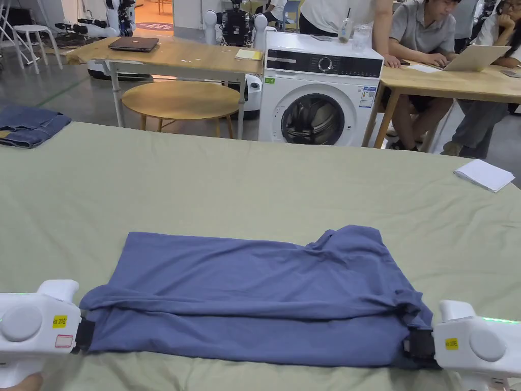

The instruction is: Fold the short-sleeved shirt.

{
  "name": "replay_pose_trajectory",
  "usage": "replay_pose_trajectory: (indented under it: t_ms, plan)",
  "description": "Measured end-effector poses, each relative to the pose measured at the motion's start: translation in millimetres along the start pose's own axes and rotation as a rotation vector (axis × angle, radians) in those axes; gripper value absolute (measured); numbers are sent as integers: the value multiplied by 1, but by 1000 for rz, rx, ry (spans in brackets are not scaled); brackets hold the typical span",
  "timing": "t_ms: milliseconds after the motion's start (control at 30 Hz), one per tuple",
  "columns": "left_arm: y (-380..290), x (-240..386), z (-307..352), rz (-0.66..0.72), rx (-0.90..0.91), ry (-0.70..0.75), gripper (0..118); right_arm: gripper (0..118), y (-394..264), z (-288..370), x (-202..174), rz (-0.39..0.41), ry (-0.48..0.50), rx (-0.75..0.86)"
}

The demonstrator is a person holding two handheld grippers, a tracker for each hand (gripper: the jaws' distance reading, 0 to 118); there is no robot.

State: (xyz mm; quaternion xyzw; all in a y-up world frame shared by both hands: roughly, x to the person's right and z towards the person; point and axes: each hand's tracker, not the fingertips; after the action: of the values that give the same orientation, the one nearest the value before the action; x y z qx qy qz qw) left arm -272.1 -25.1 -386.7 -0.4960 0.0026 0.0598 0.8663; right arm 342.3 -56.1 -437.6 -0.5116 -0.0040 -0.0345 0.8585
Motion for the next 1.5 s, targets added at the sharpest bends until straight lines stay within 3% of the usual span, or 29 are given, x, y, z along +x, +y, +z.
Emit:
replay_pose_trajectory:
  t_ms: [33, 100, 133, 167, 200, 233, 267, 333, 433, 533, 667, 800, 933, 1167, 1500]
  plan:
    - [-1, 0, 0, 1, 0, -1, 0, 59, -2, -10, 1, -10, 17, -44]
    - [-3, 1, 2, -1, 2, -2, 0, 56, -8, -3, -4, 8, -21, 43]
    - [-3, 1, 2, 1, 4, -3, 0, 46, -6, -2, -7, 7, -28, 31]
    - [-4, 0, 2, 4, 5, -6, 0, 19, -6, -2, -8, 1, -20, 27]
    - [-5, 0, 3, 4, 6, -8, 0, 9, -10, 1, -11, -6, 35, 27]
    - [-6, 1, 3, 5, 7, -10, 0, 9, -13, 2, -14, 3, 50, 24]
    - [-5, 1, 3, 3, 10, -11, 0, 6, -15, 1, -19, 35, 10, 15]
    - [-4, 1, 6, 7, 13, -12, 0, 5, -16, 8, -25, 82, -24, 55]
    - [1, -1, 18, 20, 55, -16, 0, 5, -15, 31, -26, 42, 13, 94]
    - [12, 1, 35, 3, 93, -9, 0, 5, -7, 68, -43, 123, -46, 147]
    - [24, -3, 61, 19, 148, -41, 0, 5, 7, 108, -43, 92, -6, 194]
    - [28, -9, 93, 15, 197, -38, 0, 5, 8, 137, -45, 150, -43, 220]
    - [18, -25, 109, 35, 203, -54, 0, 5, -9, 157, -42, 157, -39, 233]
    - [-33, -38, 112, 41, 146, -58, 0, 5, -64, 151, -37, 161, -18, 168]
    - [-104, -41, 52, 62, -21, -28, 0, 5, -120, 95, -35, 135, -71, 52]
